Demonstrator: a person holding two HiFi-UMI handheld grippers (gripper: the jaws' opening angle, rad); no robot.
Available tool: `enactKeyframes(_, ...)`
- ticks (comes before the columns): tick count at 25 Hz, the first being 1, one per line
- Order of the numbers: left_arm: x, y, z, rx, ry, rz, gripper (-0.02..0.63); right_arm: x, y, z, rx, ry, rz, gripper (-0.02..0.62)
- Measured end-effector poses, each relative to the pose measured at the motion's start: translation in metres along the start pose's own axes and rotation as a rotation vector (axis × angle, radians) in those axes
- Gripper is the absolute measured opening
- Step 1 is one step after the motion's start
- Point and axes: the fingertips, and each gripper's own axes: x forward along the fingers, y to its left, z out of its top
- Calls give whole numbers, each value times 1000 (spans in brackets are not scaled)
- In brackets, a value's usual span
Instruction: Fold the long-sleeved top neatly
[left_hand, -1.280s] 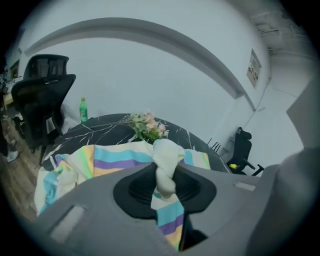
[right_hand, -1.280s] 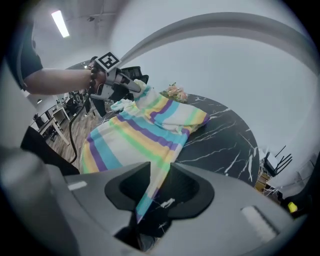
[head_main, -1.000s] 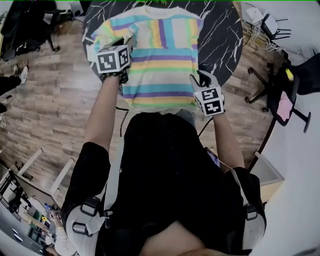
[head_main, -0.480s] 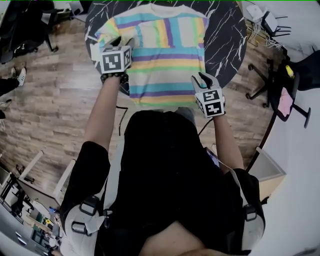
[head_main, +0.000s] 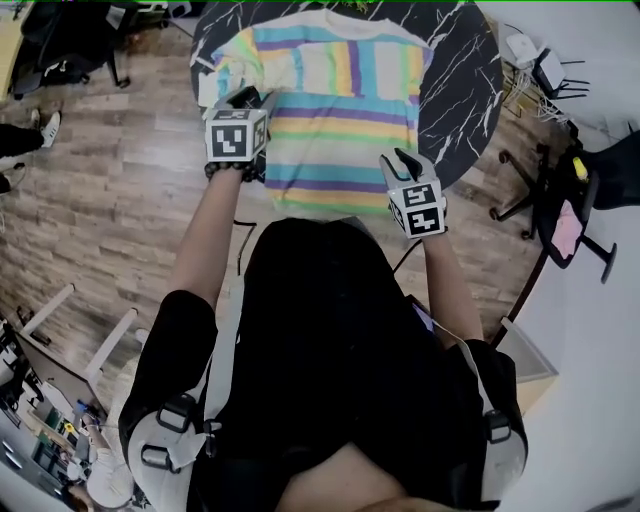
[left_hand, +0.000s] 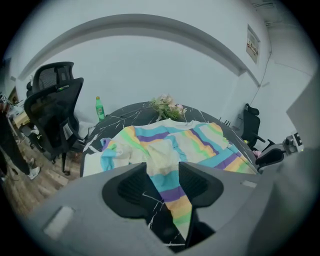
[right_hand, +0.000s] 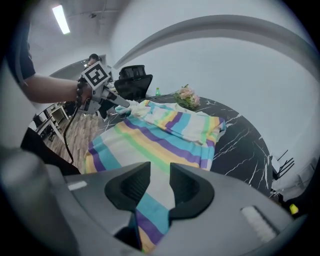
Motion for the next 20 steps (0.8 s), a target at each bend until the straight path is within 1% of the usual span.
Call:
enactKeyframes(3,-18,5,-15,-24,13,53,209,-6,4,5,-25,-28,27,129)
enactKeyframes(7,-39,15,-34,-85,14,110,207,-17,6,6,-53,-48,61,127)
enactKeyframes(9,-48,28,-42,-113,17,136,204,-20,10,7,-70,-52,77,127)
enactKeyframes(12,-59,53,-46,-144,19,175,204,-18,13,14,-95,-55,87,126)
enactKeyframes(15,-63,76,-51,-153,31,196,204,-9,21,26,-73,-64,91,123)
enactKeyframes(20,-57,111,-50,-147,45,202,202,20,45,55,-44,-75,122,115)
